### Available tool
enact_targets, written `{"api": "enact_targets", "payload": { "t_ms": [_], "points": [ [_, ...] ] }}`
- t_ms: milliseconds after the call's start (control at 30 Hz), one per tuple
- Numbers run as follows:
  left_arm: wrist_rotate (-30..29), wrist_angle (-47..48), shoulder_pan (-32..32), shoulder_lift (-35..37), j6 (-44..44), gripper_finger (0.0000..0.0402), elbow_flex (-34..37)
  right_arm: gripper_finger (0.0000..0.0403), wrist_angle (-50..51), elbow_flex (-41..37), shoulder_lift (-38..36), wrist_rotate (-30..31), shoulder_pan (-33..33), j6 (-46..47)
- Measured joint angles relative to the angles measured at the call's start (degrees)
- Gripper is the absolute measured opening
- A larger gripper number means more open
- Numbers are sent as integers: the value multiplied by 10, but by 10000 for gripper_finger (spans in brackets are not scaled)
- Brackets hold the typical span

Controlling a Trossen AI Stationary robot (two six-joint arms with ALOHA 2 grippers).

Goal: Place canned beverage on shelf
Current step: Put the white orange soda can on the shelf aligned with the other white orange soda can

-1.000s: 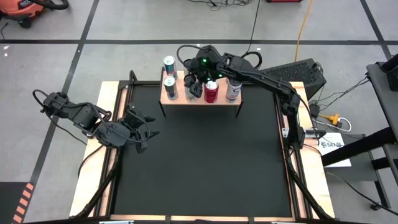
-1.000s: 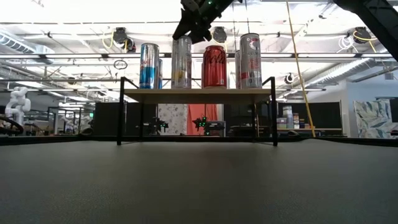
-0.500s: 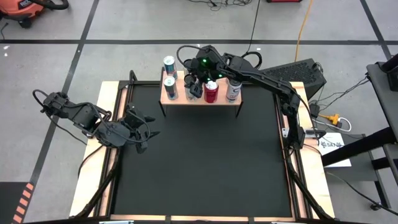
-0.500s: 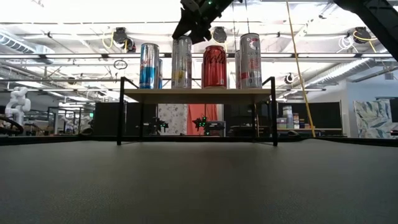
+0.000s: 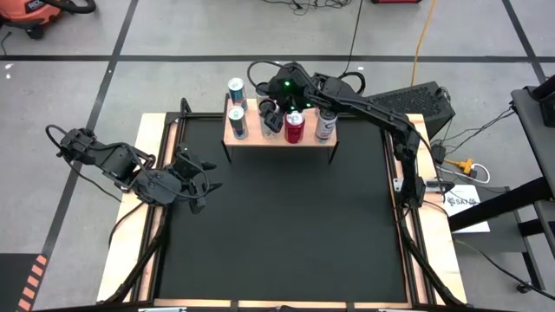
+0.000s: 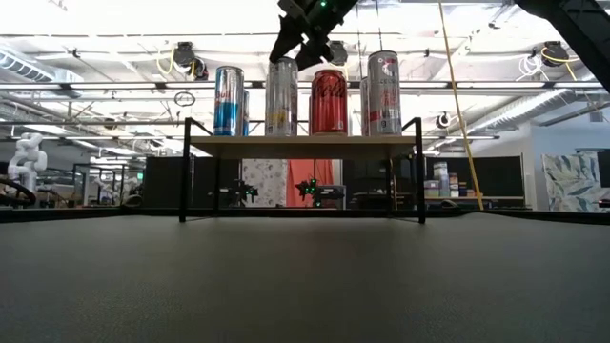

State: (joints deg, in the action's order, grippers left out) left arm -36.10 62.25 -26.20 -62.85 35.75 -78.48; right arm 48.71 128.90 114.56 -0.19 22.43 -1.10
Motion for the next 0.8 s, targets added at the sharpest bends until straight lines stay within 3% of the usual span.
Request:
{"api": "enact_targets", "payload": {
  "t_ms": [800],
  "points": [
    [0,0,0,0,0,262,0,316,18,0,0,-12,-3,84]
  ]
}}
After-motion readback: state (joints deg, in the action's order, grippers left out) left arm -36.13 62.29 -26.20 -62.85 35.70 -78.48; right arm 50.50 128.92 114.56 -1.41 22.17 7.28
